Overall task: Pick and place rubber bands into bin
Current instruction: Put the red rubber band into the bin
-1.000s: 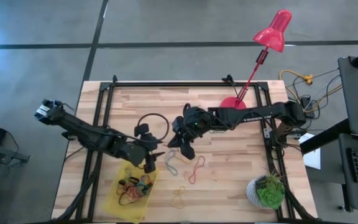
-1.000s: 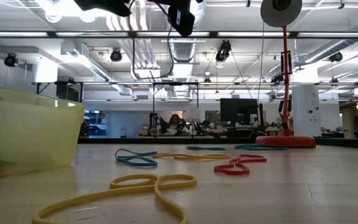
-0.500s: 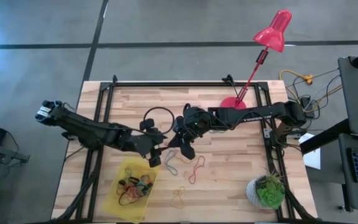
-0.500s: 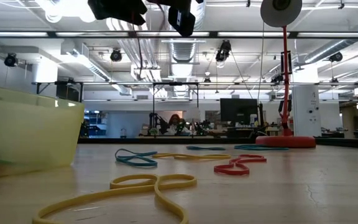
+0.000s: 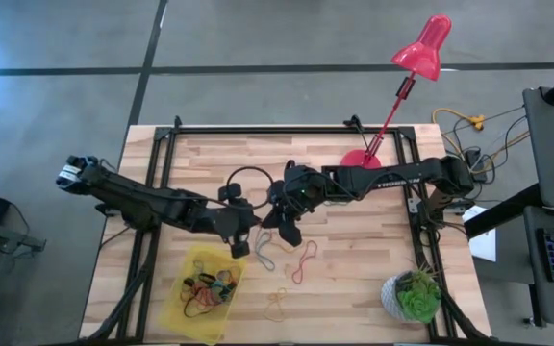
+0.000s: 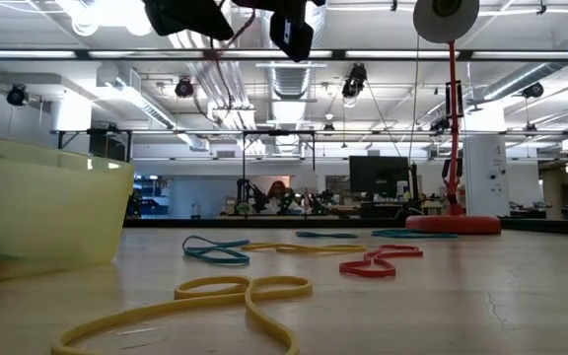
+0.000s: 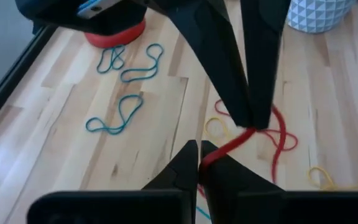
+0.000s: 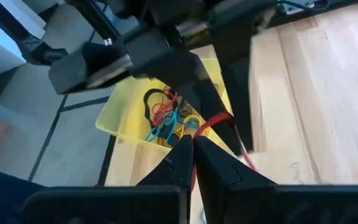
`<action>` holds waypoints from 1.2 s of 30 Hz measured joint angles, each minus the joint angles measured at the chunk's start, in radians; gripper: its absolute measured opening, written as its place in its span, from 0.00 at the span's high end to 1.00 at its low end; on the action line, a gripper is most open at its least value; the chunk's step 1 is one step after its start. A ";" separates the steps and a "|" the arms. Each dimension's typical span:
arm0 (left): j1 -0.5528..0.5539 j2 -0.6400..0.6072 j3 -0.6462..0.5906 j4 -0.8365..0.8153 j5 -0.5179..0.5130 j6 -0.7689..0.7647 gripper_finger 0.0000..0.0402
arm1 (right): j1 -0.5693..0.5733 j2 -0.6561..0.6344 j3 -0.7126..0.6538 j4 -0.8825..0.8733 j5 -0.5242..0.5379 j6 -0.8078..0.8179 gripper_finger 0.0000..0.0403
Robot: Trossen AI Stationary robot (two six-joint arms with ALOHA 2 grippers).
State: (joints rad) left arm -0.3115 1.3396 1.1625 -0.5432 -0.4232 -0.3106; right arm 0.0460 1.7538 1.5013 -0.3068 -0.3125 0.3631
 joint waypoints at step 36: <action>-0.496 0.160 -0.013 -0.469 0.235 -0.972 0.93 | 0.051 0.064 -0.037 -0.390 0.210 -0.476 0.51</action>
State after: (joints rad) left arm -0.8079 1.4998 1.1498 -1.0120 -0.1878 -1.2824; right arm 0.0971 1.8182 1.4640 -0.6970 -0.1020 -0.1134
